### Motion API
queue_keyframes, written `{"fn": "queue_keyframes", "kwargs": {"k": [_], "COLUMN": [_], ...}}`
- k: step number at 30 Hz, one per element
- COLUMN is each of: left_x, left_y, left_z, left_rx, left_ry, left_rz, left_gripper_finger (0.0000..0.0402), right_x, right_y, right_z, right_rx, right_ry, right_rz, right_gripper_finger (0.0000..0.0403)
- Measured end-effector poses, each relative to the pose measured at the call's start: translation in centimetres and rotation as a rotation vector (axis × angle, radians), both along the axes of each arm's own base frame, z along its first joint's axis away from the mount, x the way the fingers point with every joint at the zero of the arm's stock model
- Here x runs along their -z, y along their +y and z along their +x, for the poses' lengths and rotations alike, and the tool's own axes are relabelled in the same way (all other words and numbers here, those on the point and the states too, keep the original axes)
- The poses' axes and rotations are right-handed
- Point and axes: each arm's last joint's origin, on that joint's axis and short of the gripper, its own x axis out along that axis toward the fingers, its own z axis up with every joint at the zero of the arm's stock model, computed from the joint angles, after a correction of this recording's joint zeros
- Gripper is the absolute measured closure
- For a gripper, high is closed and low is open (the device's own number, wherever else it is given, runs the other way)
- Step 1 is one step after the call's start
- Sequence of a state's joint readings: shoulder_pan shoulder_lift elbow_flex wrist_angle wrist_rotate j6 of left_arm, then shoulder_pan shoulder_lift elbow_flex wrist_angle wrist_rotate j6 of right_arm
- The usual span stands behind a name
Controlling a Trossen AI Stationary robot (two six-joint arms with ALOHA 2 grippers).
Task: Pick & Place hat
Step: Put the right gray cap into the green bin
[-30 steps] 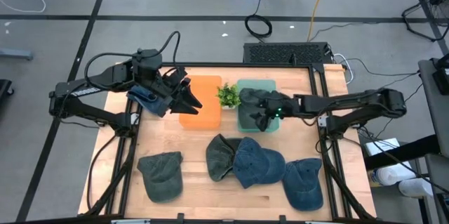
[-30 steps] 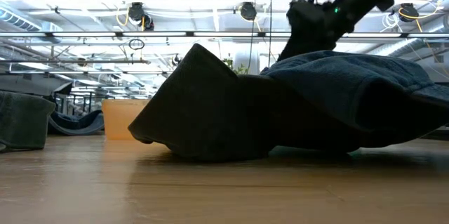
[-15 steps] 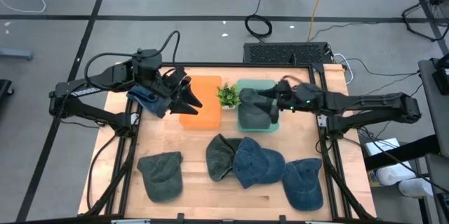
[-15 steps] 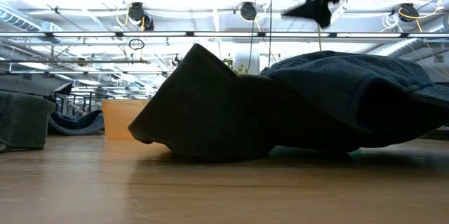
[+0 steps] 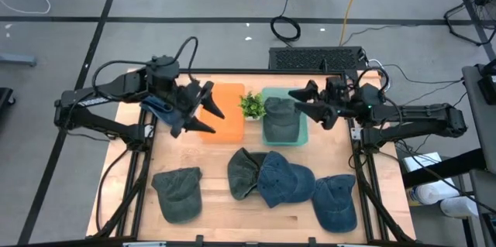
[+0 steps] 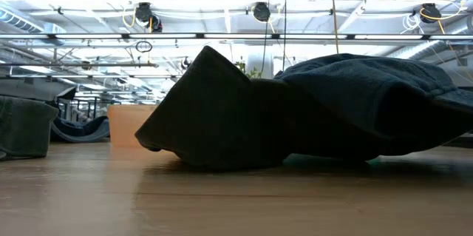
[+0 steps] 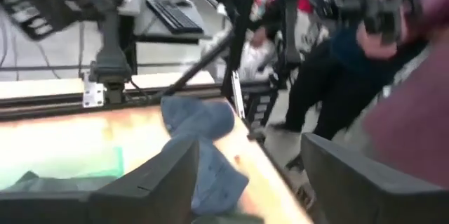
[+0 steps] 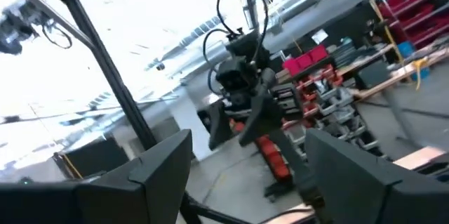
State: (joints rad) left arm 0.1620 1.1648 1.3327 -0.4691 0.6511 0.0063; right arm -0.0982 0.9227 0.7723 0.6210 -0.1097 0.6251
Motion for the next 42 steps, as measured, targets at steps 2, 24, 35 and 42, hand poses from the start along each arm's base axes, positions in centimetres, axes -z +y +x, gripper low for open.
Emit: {"fn": "queue_keyframes", "kwargs": {"k": [2,24,35,42], "left_x": [0.5,4.2,7.6,11.1], "left_y": [-0.5,-7.4,-10.9,-12.4], "left_z": [-0.1,-1.8,0.7,2.8], "left_rx": [0.015,0.112,0.262,0.324], "left_ry": [0.017,0.191,0.305,0.473], "left_rz": [0.064,0.946,1.046,1.058], "left_gripper_finger": [0.013,0.0128,0.0114,0.0123], "right_x": [-0.1,-2.0,-2.0,-2.0], "right_y": [0.0,0.1,0.1,0.1], "right_z": [0.0,-1.1,-1.1,-1.1], "right_rx": [-0.012,-0.02,-0.018,-0.007], "right_ry": [-0.007,-0.241,-0.241,-0.242], "right_rz": [0.026,0.014,0.013,-0.007], "right_gripper_finger": [0.0135,0.0135,0.0135,0.0135]}}
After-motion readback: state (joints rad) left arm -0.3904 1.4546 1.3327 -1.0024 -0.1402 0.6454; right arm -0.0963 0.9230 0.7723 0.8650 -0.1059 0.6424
